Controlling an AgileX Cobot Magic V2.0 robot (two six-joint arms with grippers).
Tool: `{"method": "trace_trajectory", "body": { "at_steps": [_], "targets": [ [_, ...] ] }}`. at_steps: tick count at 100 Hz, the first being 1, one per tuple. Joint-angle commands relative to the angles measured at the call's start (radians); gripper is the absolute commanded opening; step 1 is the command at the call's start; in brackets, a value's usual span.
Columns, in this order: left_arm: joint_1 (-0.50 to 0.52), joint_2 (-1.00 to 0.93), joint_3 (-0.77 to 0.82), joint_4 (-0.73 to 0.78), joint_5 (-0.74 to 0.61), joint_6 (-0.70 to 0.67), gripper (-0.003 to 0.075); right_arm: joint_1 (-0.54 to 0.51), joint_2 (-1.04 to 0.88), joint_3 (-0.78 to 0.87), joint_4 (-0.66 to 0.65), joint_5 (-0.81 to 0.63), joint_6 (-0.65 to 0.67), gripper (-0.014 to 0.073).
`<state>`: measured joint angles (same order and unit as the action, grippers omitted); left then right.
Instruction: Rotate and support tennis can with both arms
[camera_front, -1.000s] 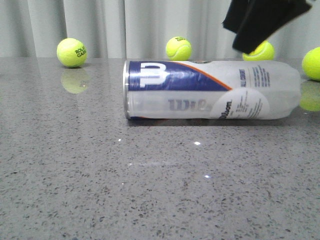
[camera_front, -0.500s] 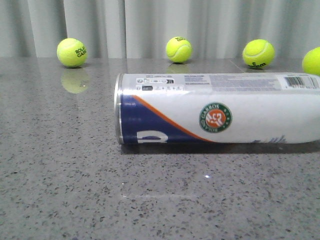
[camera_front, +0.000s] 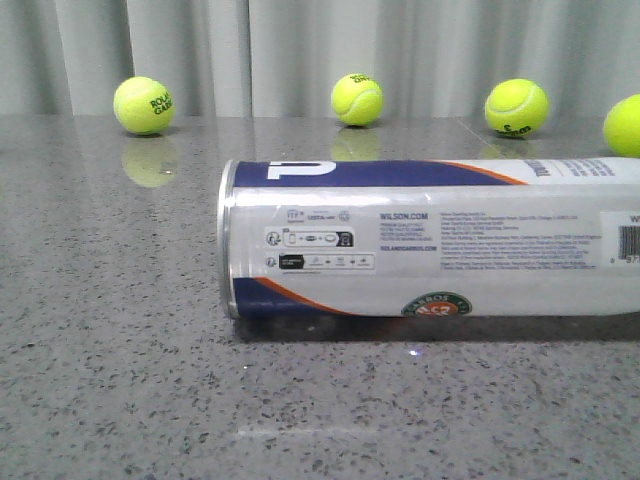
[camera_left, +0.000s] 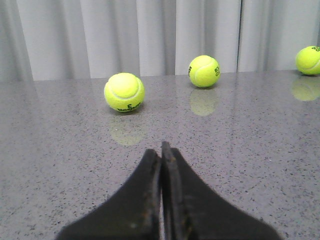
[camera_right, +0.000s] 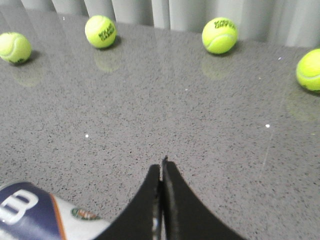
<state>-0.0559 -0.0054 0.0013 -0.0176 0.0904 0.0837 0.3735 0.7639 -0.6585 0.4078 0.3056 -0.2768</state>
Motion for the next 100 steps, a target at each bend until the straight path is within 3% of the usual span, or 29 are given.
{"method": "trace_trajectory", "body": {
  "at_steps": [1, 27, 50, 74, 100],
  "targets": [
    [0.001, -0.024, 0.044, -0.007, -0.077, -0.002, -0.0019, -0.004, -0.117, 0.046, 0.019, -0.104, 0.001, -0.0061],
    [0.001, -0.024, 0.044, -0.007, -0.09, -0.002, -0.0019, -0.004, -0.439, 0.221, 0.019, -0.099, 0.001, -0.0061],
    [0.001, -0.022, -0.014, -0.007, -0.09, -0.002, -0.0019, -0.004, -0.643, 0.278, 0.019, -0.072, 0.0, -0.0061],
    [0.001, 0.083, -0.229, -0.009, 0.218, -0.002, -0.0019, -0.004, -0.667, 0.278, 0.019, -0.069, 0.0, -0.0061],
    [0.001, 0.367, -0.464, -0.011, 0.564, -0.002, -0.0019, -0.004, -0.667, 0.278, 0.019, -0.068, 0.0, -0.0061]
  ]
}}
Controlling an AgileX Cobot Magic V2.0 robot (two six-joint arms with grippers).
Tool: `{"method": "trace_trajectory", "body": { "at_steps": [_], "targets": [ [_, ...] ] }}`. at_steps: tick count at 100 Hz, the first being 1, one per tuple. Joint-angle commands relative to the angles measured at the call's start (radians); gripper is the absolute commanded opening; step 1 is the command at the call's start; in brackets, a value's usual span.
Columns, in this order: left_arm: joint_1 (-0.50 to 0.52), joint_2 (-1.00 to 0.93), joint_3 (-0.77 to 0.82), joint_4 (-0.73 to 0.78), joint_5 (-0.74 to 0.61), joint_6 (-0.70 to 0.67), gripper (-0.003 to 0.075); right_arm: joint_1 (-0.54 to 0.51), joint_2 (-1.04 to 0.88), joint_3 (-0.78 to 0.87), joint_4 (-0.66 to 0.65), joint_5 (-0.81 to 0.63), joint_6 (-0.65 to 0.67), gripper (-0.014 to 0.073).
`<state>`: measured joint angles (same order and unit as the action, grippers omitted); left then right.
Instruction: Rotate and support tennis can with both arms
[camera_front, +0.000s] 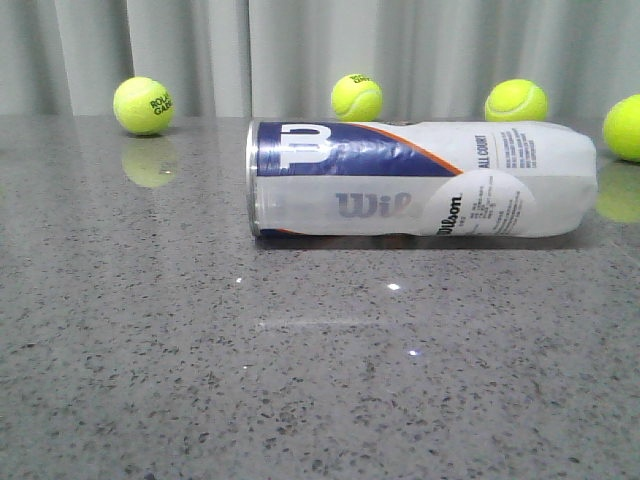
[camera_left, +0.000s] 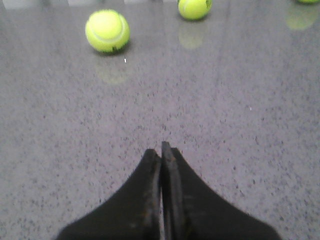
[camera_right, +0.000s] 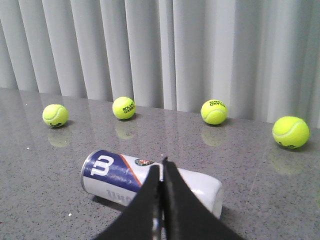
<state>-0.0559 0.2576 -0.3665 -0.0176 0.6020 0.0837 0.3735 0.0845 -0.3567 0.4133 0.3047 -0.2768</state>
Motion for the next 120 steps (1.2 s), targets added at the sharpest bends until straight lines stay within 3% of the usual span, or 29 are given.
{"method": "trace_trajectory", "body": {
  "at_steps": [1, 23, 30, 37, 52, 59, 77, 106, 120],
  "targets": [
    [0.001, 0.121, -0.107, -0.011, 0.06, -0.002, -0.0019, -0.004, 0.012, -0.024, 0.014, -0.067, 0.0, -0.0061],
    [0.001, 0.35, -0.229, -0.03, 0.191, -0.002, -0.0017, -0.004, 0.012, -0.024, 0.014, -0.067, 0.0, -0.0061],
    [0.001, 0.411, -0.256, -0.046, 0.216, -0.002, 0.0017, -0.004, 0.012, -0.024, 0.014, -0.067, 0.0, -0.0061],
    [0.001, 0.465, -0.283, -0.064, 0.237, -0.002, 0.0115, -0.004, 0.012, -0.024, 0.014, -0.067, 0.0, -0.0061],
    [0.001, 0.56, -0.341, -0.106, 0.271, -0.002, 0.042, -0.004, 0.012, -0.024, 0.014, -0.067, 0.0, -0.0061],
    [0.001, 0.594, -0.366, -0.145, 0.287, -0.002, 0.0491, -0.004, 0.012, -0.024, 0.014, -0.067, 0.0, -0.0061],
    [0.001, 0.679, -0.411, -0.371, 0.319, 0.099, 0.0496, -0.004, 0.012, -0.024, 0.014, -0.067, 0.0, -0.0061],
    [0.001, 0.833, -0.433, -1.012, 0.45, 0.442, 0.0496, -0.004, 0.012, -0.024, 0.014, -0.067, 0.0, -0.0061],
    [-0.013, 0.904, -0.437, -1.139, 0.515, 0.5, 0.0496, -0.004, 0.012, -0.024, 0.014, -0.067, 0.0, -0.0061]
  ]
}}
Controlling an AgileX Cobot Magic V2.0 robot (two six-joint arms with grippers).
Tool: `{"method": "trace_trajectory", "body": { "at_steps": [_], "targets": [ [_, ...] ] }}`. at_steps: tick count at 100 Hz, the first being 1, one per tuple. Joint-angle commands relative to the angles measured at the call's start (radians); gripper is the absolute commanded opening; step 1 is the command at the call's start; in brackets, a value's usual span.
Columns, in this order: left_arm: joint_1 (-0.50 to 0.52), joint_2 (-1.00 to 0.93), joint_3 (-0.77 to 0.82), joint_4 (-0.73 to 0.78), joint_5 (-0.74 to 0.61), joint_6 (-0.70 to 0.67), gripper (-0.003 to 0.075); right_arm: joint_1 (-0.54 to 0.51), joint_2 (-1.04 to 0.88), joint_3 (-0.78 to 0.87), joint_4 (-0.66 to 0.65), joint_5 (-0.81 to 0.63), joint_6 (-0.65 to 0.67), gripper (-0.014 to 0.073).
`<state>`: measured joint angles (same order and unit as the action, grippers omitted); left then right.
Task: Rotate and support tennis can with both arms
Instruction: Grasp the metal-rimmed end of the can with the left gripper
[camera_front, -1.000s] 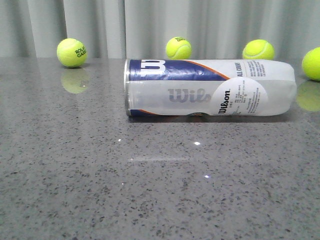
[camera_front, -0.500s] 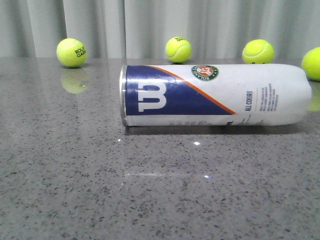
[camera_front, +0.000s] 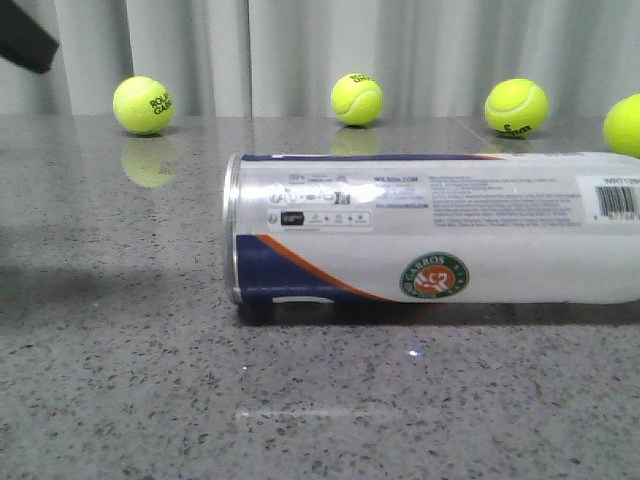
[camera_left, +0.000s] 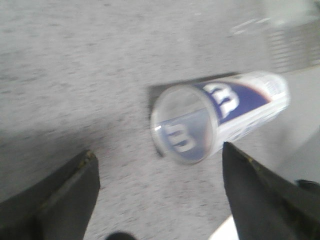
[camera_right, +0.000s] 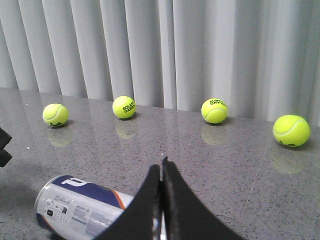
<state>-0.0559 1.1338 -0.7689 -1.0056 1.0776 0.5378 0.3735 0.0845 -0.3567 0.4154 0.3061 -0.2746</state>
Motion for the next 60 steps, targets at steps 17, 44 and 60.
{"method": "trace_trajectory", "body": {
  "at_steps": [17, 44, 60],
  "targets": [
    [-0.101, 0.1, -0.035, -0.207, 0.045, 0.07, 0.0496, -0.004, 0.012, -0.024, 0.012, -0.068, -0.002, -0.0061],
    [-0.212, 0.241, -0.035, -0.465, 0.009, 0.219, 0.0496, -0.004, 0.012, -0.024, 0.012, -0.068, -0.002, -0.0061],
    [-0.228, 0.347, -0.046, -0.585, 0.014, 0.28, 0.0494, -0.004, 0.012, -0.024, 0.012, -0.068, -0.002, -0.0061]
  ]
}}
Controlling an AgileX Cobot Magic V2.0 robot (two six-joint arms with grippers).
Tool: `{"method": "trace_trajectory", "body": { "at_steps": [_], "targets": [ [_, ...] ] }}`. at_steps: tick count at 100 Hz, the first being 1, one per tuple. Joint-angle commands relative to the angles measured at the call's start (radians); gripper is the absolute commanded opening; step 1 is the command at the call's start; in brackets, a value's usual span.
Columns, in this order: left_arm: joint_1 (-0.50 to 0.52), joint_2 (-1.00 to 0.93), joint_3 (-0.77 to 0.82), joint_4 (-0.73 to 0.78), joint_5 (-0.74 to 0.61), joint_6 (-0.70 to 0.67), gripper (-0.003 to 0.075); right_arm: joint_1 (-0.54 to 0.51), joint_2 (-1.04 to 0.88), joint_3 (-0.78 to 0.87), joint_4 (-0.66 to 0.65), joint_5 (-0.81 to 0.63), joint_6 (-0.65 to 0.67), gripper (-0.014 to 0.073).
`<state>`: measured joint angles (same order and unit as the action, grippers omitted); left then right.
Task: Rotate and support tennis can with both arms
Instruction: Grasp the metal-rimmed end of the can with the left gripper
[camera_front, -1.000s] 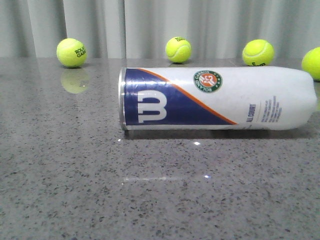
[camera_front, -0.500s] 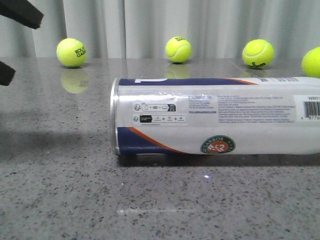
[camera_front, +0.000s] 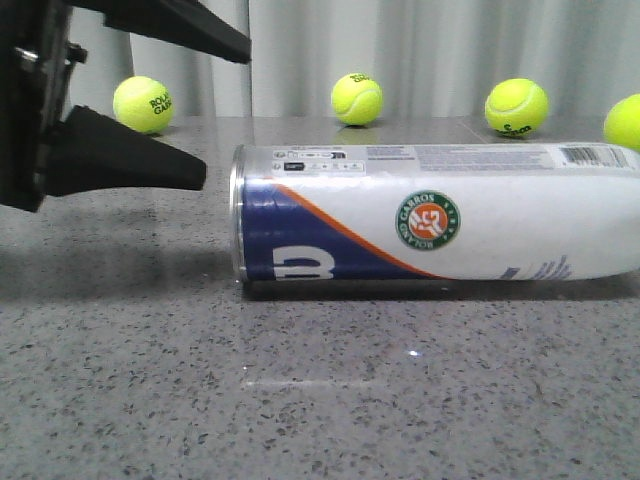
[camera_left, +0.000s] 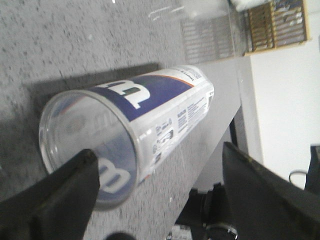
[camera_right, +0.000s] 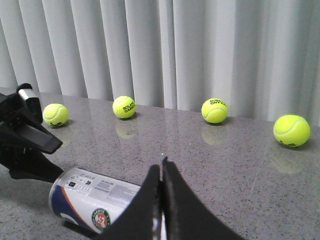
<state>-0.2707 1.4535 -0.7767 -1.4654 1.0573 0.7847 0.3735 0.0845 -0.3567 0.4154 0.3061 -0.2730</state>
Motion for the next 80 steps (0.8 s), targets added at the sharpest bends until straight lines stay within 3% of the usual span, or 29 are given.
{"method": "trace_trajectory", "body": {
  "at_steps": [1, 18, 63, 80],
  "targets": [
    [-0.014, 0.037, -0.042, -0.125, 0.036, 0.033, 0.0494, -0.004, 0.012, -0.024, 0.012, -0.068, -0.004, -0.0061],
    [-0.023, 0.121, -0.098, -0.162, 0.101, 0.057, 0.0452, -0.004, 0.012, -0.024, 0.012, -0.068, -0.004, -0.0061],
    [-0.045, 0.187, -0.151, -0.213, 0.144, 0.063, 0.0109, -0.004, 0.012, -0.024, 0.012, -0.068, -0.004, -0.0061],
    [-0.045, 0.187, -0.151, -0.216, 0.161, 0.065, 0.0024, -0.004, 0.012, -0.024, 0.012, -0.068, -0.004, -0.0061]
  ]
}}
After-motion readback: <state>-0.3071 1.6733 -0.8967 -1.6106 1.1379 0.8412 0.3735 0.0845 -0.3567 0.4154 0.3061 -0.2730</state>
